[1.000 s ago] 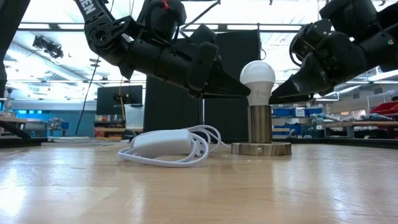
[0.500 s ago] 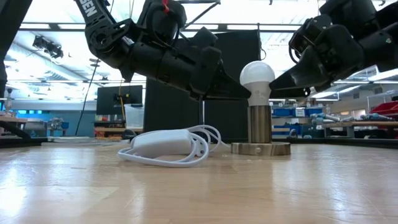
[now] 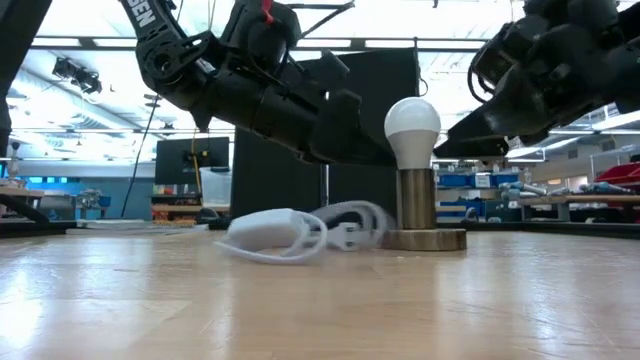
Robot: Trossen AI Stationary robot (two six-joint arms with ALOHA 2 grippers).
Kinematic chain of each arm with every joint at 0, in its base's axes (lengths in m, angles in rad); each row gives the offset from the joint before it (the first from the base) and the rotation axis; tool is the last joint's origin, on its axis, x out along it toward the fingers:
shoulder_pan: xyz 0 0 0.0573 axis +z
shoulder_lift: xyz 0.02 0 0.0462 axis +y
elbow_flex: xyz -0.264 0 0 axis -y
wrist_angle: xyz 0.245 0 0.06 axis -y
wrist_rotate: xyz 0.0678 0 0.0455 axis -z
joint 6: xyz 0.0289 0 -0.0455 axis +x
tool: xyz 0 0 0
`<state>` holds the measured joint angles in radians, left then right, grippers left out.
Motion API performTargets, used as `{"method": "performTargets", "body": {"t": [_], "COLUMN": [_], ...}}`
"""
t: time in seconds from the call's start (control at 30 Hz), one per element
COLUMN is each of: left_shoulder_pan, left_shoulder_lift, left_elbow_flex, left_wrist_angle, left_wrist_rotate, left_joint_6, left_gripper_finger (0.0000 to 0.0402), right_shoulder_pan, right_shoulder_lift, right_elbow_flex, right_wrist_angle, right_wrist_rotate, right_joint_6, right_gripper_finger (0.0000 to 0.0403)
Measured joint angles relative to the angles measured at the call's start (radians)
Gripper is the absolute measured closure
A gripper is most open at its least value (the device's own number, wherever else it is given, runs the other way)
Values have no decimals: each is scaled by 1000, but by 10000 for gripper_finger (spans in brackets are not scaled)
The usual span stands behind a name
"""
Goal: Screw lightbulb
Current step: Insert the lightbulb into the lamp
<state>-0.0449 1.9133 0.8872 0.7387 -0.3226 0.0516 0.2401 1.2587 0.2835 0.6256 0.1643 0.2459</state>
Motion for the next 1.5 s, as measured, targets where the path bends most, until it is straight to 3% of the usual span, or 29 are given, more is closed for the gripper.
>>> {"method": "performTargets", "body": {"t": [0.1,0.53,0.8,1.0,1.23,1.5], "left_shoulder_pan": [3,5,-24,-78,-172,-201], "left_shoulder_lift": [0,-4,-72,-128,-143,-270], "left_elbow_flex": [1,1,-2,-8,-89,-185], "left_wrist_angle": [-9,-58,-226,-350,-279,-245], "left_wrist_rotate": [-40,-24,-26,-39,-110,-114], "left_joint_6": [-1,0,8,15,-28,-88], "left_gripper_finger": [133,133,133,133,133,133], "right_shoulder_pan": [25,42,40,84,151,167], "right_shoulder_lift": [0,0,-3,-3,-3,-86], "right_elbow_flex": [1,1,1,1,1,2], "right_wrist_angle": [11,-57,-101,-138,-139,-153], "right_wrist_rotate": [-3,48,55,138,260,270], "right_joint_6": [-1,49,126,193,228,202], "right_gripper_finger": [173,173,173,173,173,173]}}
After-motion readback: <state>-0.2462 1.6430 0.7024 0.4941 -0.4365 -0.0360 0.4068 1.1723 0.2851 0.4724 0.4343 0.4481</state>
